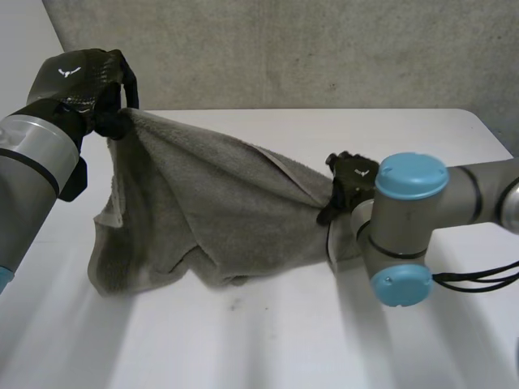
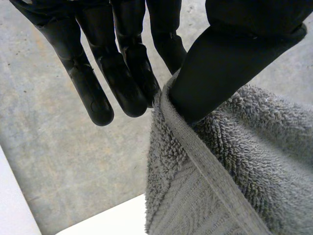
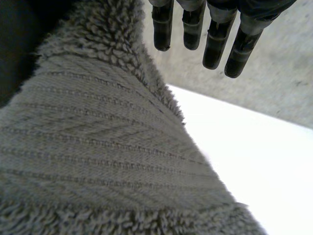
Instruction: Fold the towel.
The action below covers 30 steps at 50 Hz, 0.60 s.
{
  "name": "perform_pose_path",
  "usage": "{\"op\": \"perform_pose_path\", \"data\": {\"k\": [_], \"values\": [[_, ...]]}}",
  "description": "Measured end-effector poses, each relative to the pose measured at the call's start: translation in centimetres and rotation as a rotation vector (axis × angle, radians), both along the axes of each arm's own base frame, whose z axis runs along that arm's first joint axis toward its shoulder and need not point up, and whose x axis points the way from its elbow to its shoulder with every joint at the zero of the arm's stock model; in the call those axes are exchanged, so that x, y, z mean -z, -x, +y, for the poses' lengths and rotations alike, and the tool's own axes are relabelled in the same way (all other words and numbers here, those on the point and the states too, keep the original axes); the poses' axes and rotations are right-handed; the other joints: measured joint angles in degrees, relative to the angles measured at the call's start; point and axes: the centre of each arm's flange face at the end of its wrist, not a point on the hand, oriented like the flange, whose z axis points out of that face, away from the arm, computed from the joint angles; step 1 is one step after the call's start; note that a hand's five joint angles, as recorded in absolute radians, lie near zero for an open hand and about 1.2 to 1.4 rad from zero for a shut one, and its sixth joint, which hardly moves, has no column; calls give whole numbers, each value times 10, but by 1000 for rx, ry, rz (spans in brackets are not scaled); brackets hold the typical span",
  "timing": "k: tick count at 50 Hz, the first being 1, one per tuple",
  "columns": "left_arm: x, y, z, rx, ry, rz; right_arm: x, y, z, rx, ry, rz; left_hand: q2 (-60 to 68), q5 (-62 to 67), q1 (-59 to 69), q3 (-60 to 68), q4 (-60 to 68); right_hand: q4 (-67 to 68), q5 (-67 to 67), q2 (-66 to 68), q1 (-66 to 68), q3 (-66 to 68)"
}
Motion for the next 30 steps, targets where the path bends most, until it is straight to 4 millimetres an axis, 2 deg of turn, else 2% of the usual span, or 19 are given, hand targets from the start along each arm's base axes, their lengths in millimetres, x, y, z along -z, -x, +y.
{"op": "perform_pose_path", "data": {"k": [8, 16, 22, 25, 28, 29, 30], "values": [[4, -10, -10, -38, -11, -5, -32, 23, -4, 38, 51, 2, 0, 0, 1, 0, 0, 68, 75, 64, 66, 73], [5, -18, -17, -68, -16, -8, -37, 51, -16, 94, 65, 64, 0, 0, 1, 0, 0, 73, 75, 64, 69, 75], [8, -21, -20, -78, -24, -11, -40, 62, -19, 106, 68, 86, 0, 0, 3, 0, 0, 90, 95, 84, 87, 94], [10, -21, -20, -80, -32, -14, -43, 64, -17, 89, 72, 83, 0, 0, 3, 0, 0, 172, 166, 172, 165, 175], [14, -22, -20, -81, -42, -19, -48, 64, -13, 56, 78, 76, 0, 0, 3, 0, 0, 399, 399, 422, 407, 414], [15, -22, -20, -81, -45, -20, -49, 64, -13, 50, 79, 75, 0, 1, 3, 0, 0, 445, 445, 469, 454, 459], [17, -22, -20, -81, -51, -23, -52, 63, -10, 31, 84, 74, 0, 1, 3, 0, 0, 552, 546, 566, 552, 555]]}}
